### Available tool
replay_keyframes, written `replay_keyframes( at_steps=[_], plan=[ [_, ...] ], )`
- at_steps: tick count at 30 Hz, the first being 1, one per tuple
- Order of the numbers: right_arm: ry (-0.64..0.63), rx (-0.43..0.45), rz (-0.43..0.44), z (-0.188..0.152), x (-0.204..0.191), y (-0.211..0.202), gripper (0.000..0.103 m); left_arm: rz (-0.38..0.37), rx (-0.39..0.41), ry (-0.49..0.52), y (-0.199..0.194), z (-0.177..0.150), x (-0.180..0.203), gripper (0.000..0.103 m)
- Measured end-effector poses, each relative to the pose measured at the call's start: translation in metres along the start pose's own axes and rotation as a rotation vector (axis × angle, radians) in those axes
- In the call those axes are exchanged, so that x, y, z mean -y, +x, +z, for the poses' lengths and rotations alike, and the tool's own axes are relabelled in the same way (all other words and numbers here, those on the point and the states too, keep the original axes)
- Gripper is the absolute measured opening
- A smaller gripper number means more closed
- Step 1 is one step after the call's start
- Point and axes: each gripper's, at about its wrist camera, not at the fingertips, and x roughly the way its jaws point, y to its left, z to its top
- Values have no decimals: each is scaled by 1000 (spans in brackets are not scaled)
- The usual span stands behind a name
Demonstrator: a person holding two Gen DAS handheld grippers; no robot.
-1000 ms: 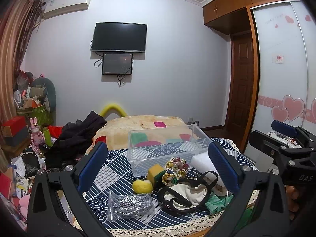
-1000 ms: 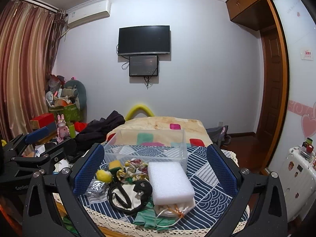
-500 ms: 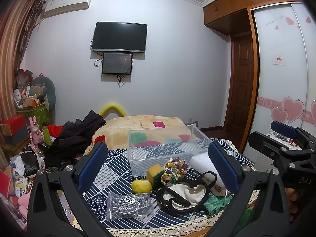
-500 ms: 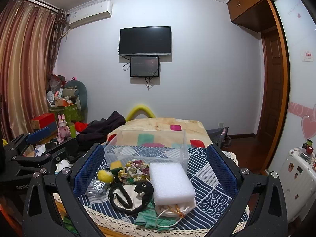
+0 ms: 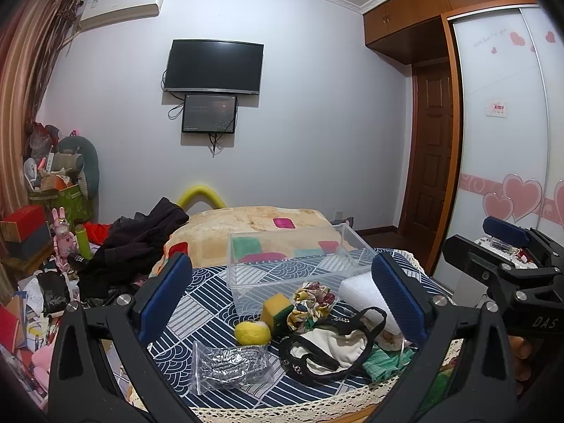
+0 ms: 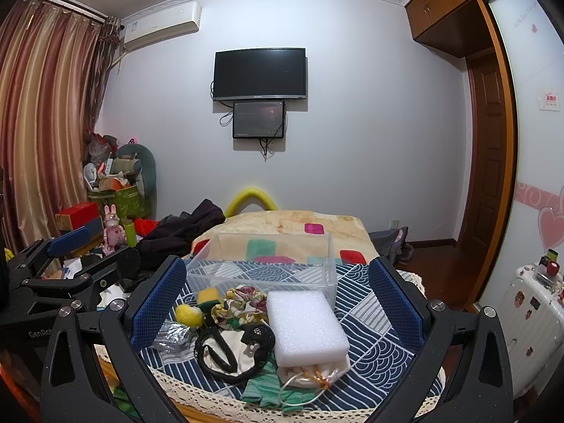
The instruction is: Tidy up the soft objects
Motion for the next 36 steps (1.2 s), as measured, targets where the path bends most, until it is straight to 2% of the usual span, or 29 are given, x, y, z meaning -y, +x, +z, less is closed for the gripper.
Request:
replay_keyframes(
  at_steps=[23,31,36],
  plan=[
    [4,-7,1,-2,-1,4,103,5,-1,-5,2,-1,-1,103],
    [7,-77,-45,-15,10,26,103,52,-94,-19,28,-25,-26,103],
    [25,-152,-63,-31,22,45,103,99,-203,-21,54,-53,-45,103]
  ],
)
